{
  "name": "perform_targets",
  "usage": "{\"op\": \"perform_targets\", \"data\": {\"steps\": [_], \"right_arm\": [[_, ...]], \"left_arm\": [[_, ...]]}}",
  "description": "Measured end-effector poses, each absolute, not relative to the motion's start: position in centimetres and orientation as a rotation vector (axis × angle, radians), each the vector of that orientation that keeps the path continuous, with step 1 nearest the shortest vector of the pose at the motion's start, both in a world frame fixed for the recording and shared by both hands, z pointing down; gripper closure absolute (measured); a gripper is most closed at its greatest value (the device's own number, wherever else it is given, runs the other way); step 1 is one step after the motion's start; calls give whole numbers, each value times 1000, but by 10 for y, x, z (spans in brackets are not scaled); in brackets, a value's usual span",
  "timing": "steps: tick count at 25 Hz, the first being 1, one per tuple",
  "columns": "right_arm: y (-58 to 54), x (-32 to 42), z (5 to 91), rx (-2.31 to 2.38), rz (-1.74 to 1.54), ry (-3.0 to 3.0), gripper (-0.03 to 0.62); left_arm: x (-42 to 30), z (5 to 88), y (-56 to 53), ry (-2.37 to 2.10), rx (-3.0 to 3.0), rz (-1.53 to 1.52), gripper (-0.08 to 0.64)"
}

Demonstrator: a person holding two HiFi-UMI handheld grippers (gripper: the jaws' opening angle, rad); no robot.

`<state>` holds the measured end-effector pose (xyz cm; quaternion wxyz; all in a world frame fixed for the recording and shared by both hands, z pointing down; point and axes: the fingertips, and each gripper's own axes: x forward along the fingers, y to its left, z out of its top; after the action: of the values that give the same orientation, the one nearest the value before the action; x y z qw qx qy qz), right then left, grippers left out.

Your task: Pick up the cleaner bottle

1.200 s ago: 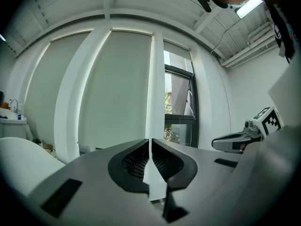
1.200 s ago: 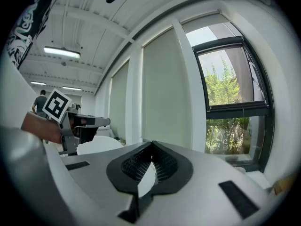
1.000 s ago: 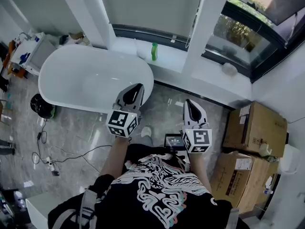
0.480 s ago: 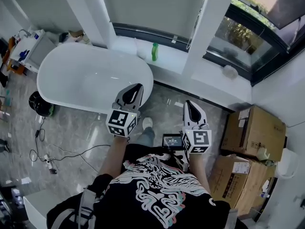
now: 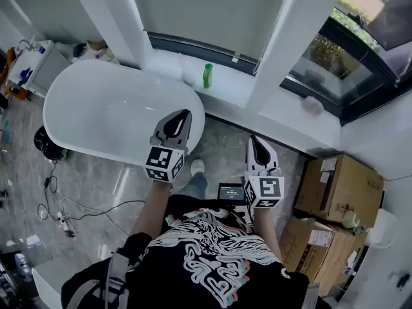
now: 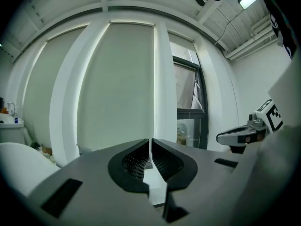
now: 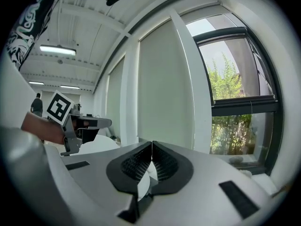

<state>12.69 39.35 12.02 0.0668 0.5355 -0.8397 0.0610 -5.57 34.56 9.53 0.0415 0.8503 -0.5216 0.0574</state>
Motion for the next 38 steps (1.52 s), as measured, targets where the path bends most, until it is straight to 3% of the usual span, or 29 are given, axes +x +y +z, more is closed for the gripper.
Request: {"op": "perform_targets", "data": {"steps": [19,38], "right_arm": [[165,98,132,1712,199,-2410,565],[96,76,126,1735,42,-2413,565]], "left_arm": [[-103,122,116,-1568,2607,255,529],[-118,139,36,-1593,2577,210,529]]}}
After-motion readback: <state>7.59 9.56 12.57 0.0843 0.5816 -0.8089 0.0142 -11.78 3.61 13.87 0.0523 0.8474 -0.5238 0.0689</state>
